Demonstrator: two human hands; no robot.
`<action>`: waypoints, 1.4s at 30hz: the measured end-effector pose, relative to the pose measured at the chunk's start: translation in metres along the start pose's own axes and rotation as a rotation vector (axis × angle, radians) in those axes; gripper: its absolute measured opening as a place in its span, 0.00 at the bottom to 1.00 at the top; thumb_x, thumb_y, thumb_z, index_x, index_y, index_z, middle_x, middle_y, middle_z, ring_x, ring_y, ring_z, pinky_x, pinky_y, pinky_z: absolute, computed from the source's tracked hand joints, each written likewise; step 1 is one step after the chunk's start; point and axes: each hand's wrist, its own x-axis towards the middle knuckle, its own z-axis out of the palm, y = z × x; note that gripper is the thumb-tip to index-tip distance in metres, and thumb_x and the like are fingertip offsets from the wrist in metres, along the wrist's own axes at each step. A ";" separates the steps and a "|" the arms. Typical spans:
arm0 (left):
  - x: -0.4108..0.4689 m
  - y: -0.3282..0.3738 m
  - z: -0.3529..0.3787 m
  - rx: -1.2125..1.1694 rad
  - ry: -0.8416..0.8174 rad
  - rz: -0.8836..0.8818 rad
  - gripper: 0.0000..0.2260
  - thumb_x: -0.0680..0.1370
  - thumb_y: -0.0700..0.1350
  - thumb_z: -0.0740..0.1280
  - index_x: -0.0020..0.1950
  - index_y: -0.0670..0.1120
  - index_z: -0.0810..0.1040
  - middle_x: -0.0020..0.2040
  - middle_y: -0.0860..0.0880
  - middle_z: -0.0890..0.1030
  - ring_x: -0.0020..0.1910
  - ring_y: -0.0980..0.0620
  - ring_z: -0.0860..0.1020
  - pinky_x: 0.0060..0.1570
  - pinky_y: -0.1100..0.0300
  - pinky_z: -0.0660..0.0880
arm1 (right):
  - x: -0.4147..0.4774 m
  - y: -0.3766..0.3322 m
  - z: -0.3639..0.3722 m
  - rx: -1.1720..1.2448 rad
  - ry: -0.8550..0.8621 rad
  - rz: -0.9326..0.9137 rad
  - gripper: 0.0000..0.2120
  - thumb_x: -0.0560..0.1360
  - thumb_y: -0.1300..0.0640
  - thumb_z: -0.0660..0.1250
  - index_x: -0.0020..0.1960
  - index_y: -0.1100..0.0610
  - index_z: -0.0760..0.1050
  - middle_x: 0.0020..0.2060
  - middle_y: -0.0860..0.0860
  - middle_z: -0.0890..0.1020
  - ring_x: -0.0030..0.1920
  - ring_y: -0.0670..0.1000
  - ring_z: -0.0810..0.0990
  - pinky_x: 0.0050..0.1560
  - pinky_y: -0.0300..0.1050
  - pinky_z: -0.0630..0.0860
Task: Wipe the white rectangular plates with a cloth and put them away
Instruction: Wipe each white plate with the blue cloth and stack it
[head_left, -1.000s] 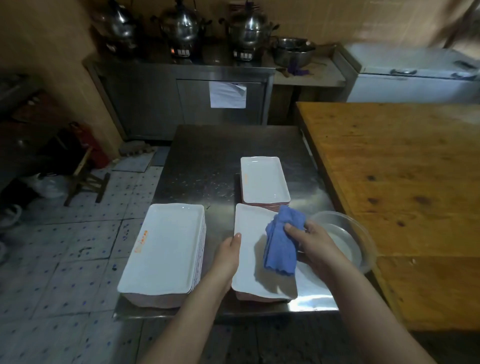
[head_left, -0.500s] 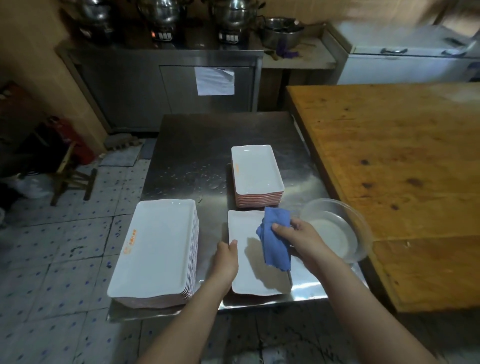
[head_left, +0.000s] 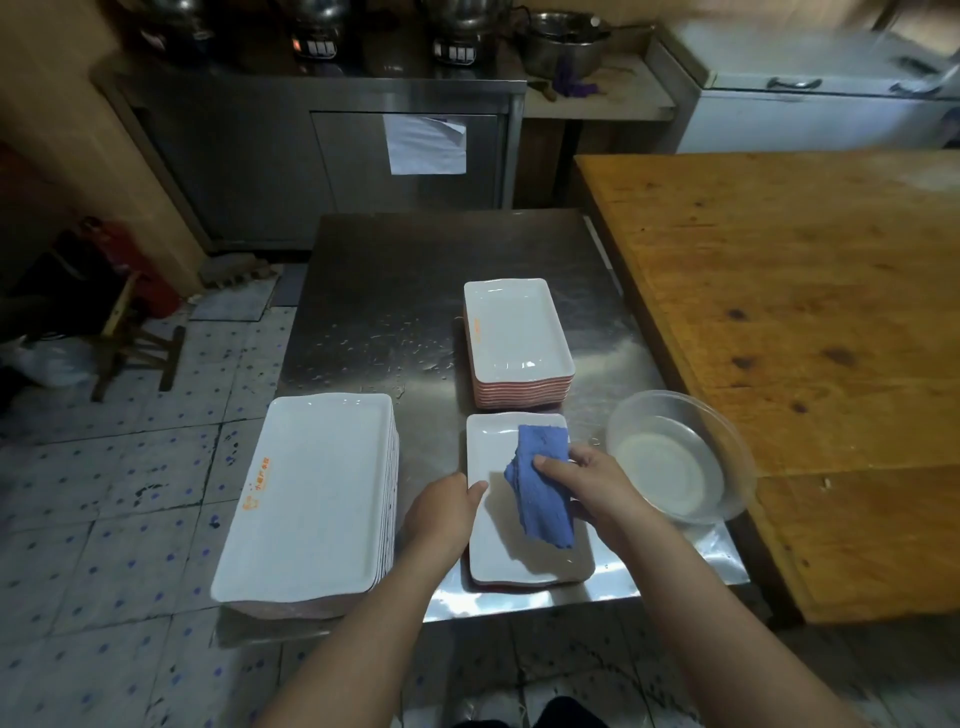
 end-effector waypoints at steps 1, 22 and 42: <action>0.002 0.000 0.000 -0.001 -0.007 -0.021 0.16 0.79 0.57 0.56 0.42 0.47 0.73 0.46 0.45 0.81 0.45 0.44 0.77 0.40 0.56 0.69 | 0.000 0.000 -0.001 0.007 0.005 0.005 0.04 0.73 0.56 0.71 0.48 0.53 0.78 0.41 0.49 0.84 0.41 0.48 0.83 0.33 0.39 0.78; 0.128 0.087 -0.080 -0.392 0.302 -0.220 0.14 0.76 0.54 0.63 0.48 0.44 0.72 0.46 0.44 0.79 0.43 0.43 0.76 0.42 0.55 0.70 | 0.096 -0.081 -0.023 0.169 -0.003 -0.060 0.14 0.74 0.58 0.70 0.56 0.66 0.77 0.49 0.61 0.83 0.50 0.59 0.83 0.52 0.53 0.79; 0.164 0.084 -0.090 -0.387 0.379 -0.241 0.08 0.81 0.47 0.57 0.48 0.43 0.69 0.42 0.45 0.75 0.41 0.43 0.74 0.35 0.56 0.67 | 0.145 -0.108 -0.064 0.148 0.081 0.034 0.12 0.75 0.58 0.70 0.53 0.65 0.77 0.47 0.59 0.84 0.48 0.57 0.82 0.44 0.47 0.79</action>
